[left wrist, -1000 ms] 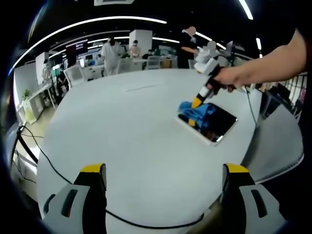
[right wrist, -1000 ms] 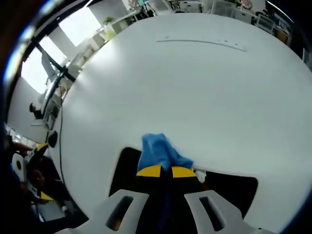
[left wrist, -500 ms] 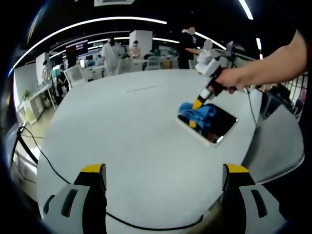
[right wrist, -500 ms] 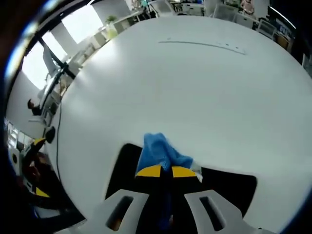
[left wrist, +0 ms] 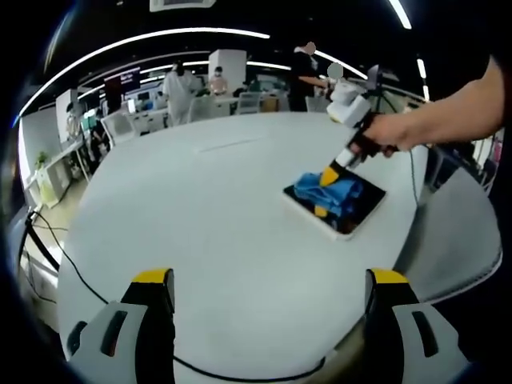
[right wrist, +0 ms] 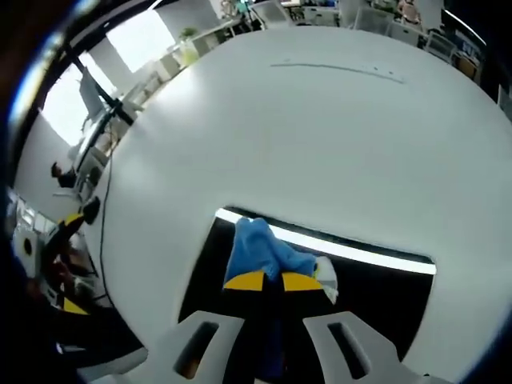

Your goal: Wipe the mirror surface with the cleaning cloth until all visible marks leave the cleaned area.

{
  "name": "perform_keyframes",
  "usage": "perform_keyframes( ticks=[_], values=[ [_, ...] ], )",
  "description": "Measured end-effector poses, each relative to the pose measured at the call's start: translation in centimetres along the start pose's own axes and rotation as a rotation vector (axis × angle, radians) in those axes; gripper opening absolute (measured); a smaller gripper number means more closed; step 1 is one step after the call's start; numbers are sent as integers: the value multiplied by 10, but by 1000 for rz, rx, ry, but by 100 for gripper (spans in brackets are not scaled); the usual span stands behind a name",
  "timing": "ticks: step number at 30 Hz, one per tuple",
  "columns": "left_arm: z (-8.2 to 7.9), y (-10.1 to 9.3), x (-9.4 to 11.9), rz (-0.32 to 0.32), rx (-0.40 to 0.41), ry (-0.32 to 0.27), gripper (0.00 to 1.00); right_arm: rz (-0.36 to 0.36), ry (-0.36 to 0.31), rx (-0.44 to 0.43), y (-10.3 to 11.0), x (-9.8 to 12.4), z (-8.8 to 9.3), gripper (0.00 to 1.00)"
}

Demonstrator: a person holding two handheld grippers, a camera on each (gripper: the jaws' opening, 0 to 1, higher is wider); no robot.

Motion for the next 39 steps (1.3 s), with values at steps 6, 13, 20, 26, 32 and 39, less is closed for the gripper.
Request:
perform_keyframes(
  ticks=[6,13,20,26,32,39],
  values=[
    [0,-7,-7,3,-16,10,100,-16,26,-2,7,5,15,0],
    [-9,-16,-11,-2,-10,-13,100,-33,30,0,11,10,27,0],
    [-14,-12,-8,-22,4,-31,100,-43,37,-4,15,13,35,0],
    [-10,-7,-2,-34,18,-26,100,-52,51,-23,17,16,43,0],
    [-4,-7,-1,-40,29,-15,100,-71,57,-30,22,19,52,0],
    [-6,-5,-1,-55,29,-26,100,-91,65,-19,29,24,66,0]
  ],
)
Point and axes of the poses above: the point that each gripper's makers call its tool centre point, and the gripper's own axes: x roughly backward along the fingers, y roughly to its left, z roughly out of its underside, the point moved 1 cm from there along x, roughly backward along the fingers
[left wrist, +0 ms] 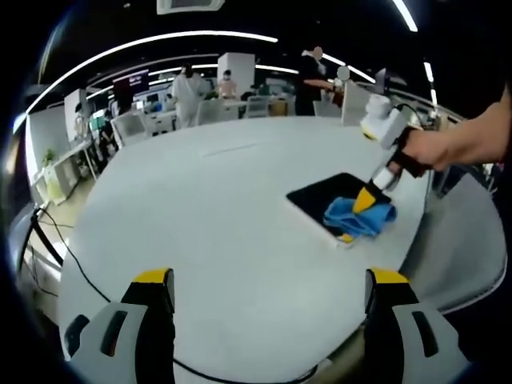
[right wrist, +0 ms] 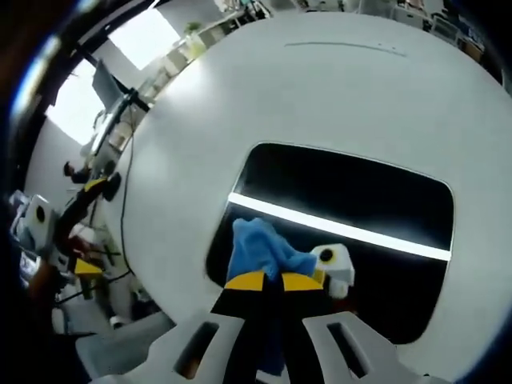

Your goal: Wipe the mirror surface with the cleaning cloth until all visible marks leave the cleaned area.

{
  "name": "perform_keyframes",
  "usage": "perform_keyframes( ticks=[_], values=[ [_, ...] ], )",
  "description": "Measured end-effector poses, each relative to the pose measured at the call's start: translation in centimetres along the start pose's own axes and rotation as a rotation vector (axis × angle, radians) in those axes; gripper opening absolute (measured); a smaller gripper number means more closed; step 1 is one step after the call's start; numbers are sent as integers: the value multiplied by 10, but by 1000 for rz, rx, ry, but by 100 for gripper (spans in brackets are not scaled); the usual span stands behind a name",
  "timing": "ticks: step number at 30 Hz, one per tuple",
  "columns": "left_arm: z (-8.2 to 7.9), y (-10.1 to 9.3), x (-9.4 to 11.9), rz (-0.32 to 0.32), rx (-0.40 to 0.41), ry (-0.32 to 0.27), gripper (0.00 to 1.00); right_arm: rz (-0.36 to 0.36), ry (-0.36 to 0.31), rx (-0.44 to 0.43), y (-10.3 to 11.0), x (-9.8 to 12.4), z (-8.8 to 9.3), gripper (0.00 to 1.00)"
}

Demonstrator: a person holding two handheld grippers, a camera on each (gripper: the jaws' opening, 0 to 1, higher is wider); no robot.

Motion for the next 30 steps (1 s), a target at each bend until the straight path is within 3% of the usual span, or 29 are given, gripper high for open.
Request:
perform_keyframes(
  ticks=[18,30],
  values=[
    [-2,-15,-7,30,-15,7,100,-43,26,2,11,4,23,0],
    [-4,-17,-5,27,-19,9,100,-74,2,9,10,3,22,0]
  ],
)
Point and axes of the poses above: the point that each gripper's makers call its tool centre point, and the gripper's own axes: x roughly backward along the fingers, y roughly to its left, z roughly out of its underside, the point moved 1 cm from there along x, roughly backward along the fingers
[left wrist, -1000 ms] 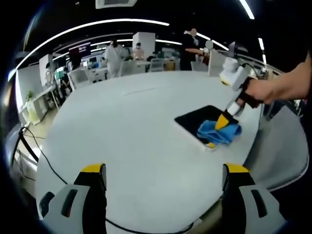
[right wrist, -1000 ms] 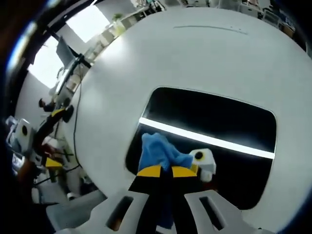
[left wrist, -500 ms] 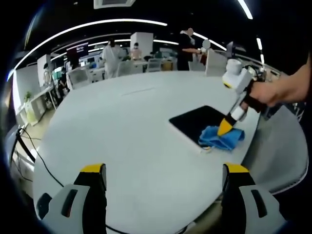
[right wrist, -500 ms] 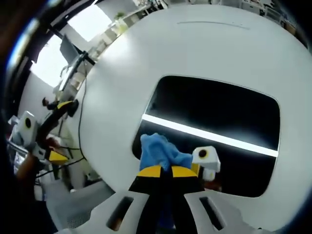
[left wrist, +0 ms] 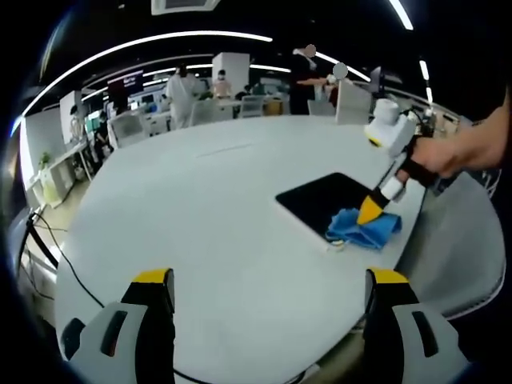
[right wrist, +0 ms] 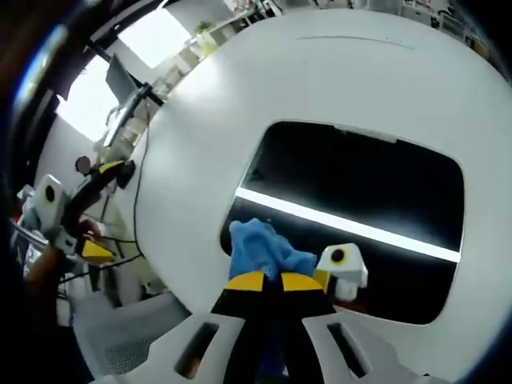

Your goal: Wipe the mirror surface with the cleaning cloth until all visible marks leave the cleaned area.

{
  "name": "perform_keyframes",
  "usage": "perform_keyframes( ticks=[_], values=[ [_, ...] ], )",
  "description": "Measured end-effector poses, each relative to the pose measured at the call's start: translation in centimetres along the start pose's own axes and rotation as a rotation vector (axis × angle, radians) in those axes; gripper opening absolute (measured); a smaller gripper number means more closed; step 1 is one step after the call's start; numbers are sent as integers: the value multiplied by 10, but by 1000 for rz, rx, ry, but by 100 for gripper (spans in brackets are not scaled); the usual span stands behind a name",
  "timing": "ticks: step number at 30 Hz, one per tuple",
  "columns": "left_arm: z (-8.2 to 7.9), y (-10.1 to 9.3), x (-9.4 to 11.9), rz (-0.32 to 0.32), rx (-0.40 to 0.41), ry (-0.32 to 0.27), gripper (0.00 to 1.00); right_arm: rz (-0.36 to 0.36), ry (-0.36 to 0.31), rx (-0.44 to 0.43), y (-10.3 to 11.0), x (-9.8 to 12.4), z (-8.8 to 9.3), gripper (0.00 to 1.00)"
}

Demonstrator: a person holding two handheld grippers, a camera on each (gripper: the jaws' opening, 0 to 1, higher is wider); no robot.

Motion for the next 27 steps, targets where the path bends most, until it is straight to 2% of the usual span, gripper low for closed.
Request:
perform_keyframes(
  ticks=[6,14,27],
  values=[
    [-1,-5,-1,2,-2,0,100,24,29,67,-1,2,-1,0],
    [-1,-8,0,-12,12,-8,100,6,26,54,-5,5,1,0],
    [0,-10,0,-17,13,-3,100,10,19,33,-24,15,7,0]
  ],
)
Point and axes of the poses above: the point that each gripper's makers call its tool centre point, and the gripper's own axes: x roughly backward along the fingers, y roughly to its left, z roughly out of its underside, the point moved 1 cm from there along x, roughly backward along the fingers
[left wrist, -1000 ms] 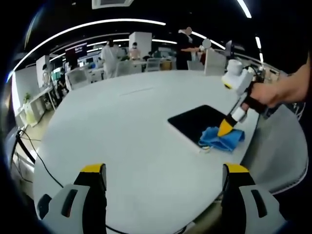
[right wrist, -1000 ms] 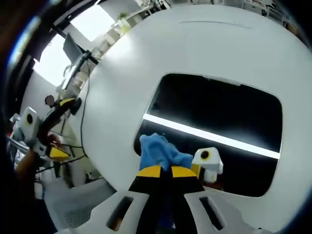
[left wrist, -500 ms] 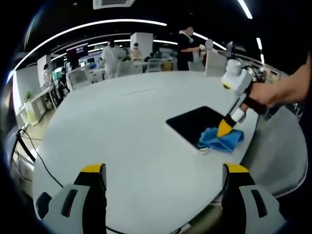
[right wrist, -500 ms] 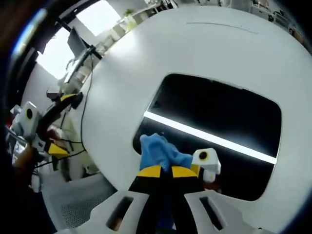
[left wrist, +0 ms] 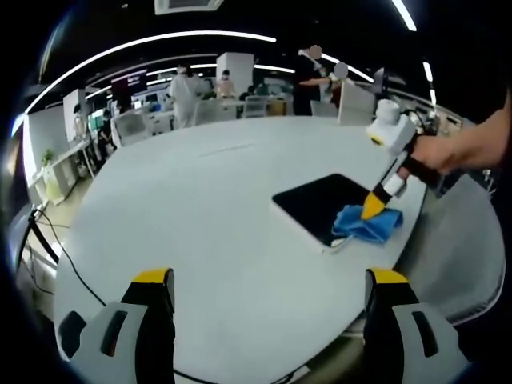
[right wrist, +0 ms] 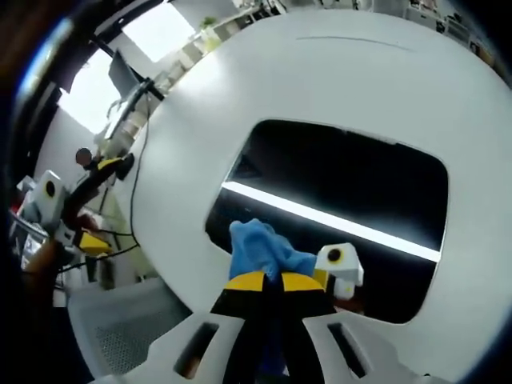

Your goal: Wipe the mirror surface with the cleaning cloth until all visible marks leave the cleaned area.

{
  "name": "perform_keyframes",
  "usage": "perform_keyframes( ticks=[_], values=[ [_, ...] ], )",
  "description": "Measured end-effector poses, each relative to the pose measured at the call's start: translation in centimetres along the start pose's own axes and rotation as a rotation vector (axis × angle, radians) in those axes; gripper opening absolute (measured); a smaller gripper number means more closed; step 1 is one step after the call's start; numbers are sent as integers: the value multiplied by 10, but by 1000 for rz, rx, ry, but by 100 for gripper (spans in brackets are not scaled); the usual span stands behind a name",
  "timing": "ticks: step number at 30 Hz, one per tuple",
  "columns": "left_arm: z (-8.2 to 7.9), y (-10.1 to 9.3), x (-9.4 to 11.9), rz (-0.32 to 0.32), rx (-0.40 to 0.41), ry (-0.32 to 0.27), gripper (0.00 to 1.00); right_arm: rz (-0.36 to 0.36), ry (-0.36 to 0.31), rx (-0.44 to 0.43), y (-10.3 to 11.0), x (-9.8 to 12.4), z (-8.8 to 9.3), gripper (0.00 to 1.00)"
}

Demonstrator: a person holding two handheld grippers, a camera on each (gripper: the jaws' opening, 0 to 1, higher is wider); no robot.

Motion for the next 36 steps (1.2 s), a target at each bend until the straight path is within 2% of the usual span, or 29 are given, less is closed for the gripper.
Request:
perform_keyframes(
  ticks=[9,21,36],
  values=[
    [-1,-1,-1,0,-2,-2,100,7,-3,-15,-10,4,2,0],
    [-1,-2,2,-4,5,-6,99,3,14,-32,-11,4,0,0],
    [2,-2,2,0,8,1,99,38,7,-33,-20,0,-19,0]
  ],
)
Point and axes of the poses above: the point that each gripper's makers call its tool centre point, and the gripper's own axes: x roughly backward along the fingers, y roughly to its left, z roughly out of its underside, the point moved 1 cm from there along x, roughly backward along the fingers
